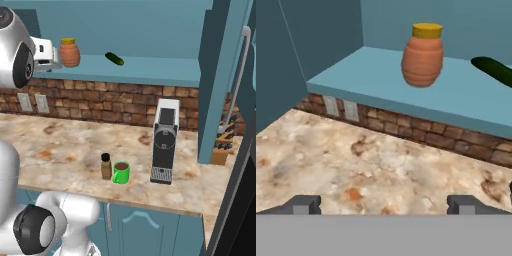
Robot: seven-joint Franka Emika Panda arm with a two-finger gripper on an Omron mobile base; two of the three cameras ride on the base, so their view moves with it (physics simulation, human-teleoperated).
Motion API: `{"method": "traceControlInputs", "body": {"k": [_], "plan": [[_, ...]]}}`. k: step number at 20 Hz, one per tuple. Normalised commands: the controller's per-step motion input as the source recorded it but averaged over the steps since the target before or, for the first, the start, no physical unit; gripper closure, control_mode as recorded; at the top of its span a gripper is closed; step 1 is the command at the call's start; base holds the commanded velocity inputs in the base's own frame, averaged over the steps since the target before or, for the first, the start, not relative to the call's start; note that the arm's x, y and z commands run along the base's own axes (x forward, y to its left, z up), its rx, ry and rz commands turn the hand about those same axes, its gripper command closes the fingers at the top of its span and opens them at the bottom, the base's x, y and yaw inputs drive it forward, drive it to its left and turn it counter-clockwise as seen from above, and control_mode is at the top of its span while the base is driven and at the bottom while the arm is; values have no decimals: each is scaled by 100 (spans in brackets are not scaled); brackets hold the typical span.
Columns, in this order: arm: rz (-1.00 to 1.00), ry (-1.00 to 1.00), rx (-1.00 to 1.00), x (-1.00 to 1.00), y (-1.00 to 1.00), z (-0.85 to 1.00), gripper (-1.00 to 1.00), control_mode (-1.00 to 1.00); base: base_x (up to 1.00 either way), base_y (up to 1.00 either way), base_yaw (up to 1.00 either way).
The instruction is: Pick the cinnamon and honey bottle from the cabinet and place them next to the mug.
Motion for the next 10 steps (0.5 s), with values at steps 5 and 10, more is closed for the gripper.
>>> {"method": "traceControlInputs", "body": {"k": [5, 10], "plan": [[-20, -7, 0, 69, 49, 0, -100, -100, 0, 0, 0], [-12, -9, 8, 43, 3, 10, -100, -100, 0, 0, 0]]}}
